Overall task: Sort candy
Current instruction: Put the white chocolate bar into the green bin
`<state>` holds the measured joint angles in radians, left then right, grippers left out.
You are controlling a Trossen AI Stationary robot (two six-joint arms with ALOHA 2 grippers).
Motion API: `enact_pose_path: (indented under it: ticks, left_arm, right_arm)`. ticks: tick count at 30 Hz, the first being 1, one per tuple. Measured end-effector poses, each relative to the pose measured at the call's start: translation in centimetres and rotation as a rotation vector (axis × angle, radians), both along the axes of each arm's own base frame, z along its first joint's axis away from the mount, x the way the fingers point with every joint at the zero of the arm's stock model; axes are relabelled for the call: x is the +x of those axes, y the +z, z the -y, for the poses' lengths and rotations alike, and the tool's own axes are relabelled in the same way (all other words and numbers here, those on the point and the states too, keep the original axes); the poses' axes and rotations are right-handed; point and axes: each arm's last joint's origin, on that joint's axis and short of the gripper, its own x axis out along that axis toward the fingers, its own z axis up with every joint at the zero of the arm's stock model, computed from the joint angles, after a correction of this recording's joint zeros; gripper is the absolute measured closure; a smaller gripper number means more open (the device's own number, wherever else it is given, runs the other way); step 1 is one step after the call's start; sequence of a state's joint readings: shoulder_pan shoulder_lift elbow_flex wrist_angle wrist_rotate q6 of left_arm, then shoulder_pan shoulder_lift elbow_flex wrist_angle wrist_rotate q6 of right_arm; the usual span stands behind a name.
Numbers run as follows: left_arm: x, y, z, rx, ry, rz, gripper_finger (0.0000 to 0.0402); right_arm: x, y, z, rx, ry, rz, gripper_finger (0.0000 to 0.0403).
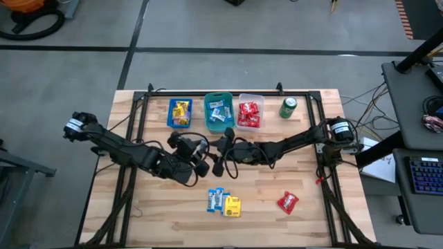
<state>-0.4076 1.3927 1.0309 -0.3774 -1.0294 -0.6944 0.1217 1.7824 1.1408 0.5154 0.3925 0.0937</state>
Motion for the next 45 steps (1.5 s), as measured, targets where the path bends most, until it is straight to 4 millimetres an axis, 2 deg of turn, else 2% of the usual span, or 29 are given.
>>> enact_pose_path:
  ticks: [5, 10, 11, 18, 22, 27, 30, 36, 41, 45]
  left_arm:
    - [0.5, -0.1, 0.2, 0.007, -0.026, -0.002, 0.0317]
    - [0.6, -0.2, 0.3, 0.012, -0.038, -0.015, 0.0316]
    - [0.6, -0.2, 0.3, 0.013, -0.038, -0.017, 0.0314]
    - [0.4, -0.2, 0.3, 0.010, -0.086, -0.054, 0.0275]
    - [-0.2, 0.2, 0.0, 0.018, -0.093, -0.078, 0.0248]
    - [-1.4, 1.0, -0.5, 0.053, -0.107, -0.119, 0.0227]
    - [-2.6, 1.8, -1.0, 0.063, -0.106, -0.138, 0.0223]
    - [-4.3, 2.3, -1.6, 0.075, -0.116, -0.194, 0.0222]
    - [-4.5, 1.9, -1.7, 0.077, -0.125, -0.232, 0.0222]
    - [-4.6, 1.8, -1.8, 0.084, -0.124, -0.251, 0.0222]
  right_arm:
    - [0.0, 0.0, -0.1, -0.040, 0.026, -0.014, 0.0287]
    - [0.0, -0.1, -0.1, -0.057, 0.032, -0.022, 0.0371]
    - [0.0, -0.1, -0.1, -0.062, 0.032, -0.027, 0.0378]
    - [-0.2, 0.0, 0.0, -0.057, 0.034, -0.050, 0.0379]
    - [-0.5, 0.8, 0.2, -0.051, 0.020, -0.044, 0.0381]
    - [-1.1, 1.1, 1.3, -0.045, -0.005, -0.107, 0.0382]
    - [-1.5, 1.2, 3.2, -0.046, -0.048, -0.168, 0.0382]
    - [-2.4, 0.3, 8.4, -0.052, -0.201, -0.306, 0.0382]
    - [-3.1, -0.5, 13.0, -0.061, -0.308, -0.357, 0.0370]
    - [-3.8, -0.8, 15.9, -0.068, -0.357, -0.381, 0.0353]
